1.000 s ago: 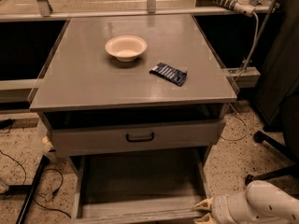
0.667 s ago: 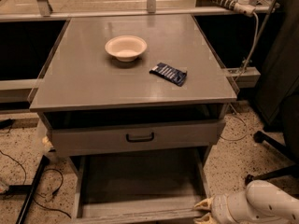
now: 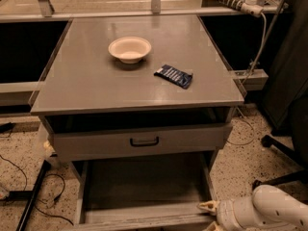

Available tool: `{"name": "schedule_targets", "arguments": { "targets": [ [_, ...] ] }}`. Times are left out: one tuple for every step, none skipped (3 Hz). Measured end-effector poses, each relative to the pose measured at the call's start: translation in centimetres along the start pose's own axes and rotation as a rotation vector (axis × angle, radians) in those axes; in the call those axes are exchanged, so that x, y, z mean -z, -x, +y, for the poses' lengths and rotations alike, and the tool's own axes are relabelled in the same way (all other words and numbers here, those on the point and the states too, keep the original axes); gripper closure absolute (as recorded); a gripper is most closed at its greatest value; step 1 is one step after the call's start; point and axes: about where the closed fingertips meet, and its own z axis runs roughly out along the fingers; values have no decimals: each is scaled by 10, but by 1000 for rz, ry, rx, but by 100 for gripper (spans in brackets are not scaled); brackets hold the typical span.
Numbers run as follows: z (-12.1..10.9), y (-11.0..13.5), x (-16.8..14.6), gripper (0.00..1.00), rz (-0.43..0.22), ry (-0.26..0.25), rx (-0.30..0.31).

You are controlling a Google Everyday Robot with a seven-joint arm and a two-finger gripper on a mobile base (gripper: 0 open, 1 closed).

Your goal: Open middle drawer

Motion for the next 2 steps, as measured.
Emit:
{"name": "schedule_targets", "arguments": {
  "targets": [
    [0,0,0,0,0,0,0],
    [0,0,0,0,0,0,0]
  ]
}}
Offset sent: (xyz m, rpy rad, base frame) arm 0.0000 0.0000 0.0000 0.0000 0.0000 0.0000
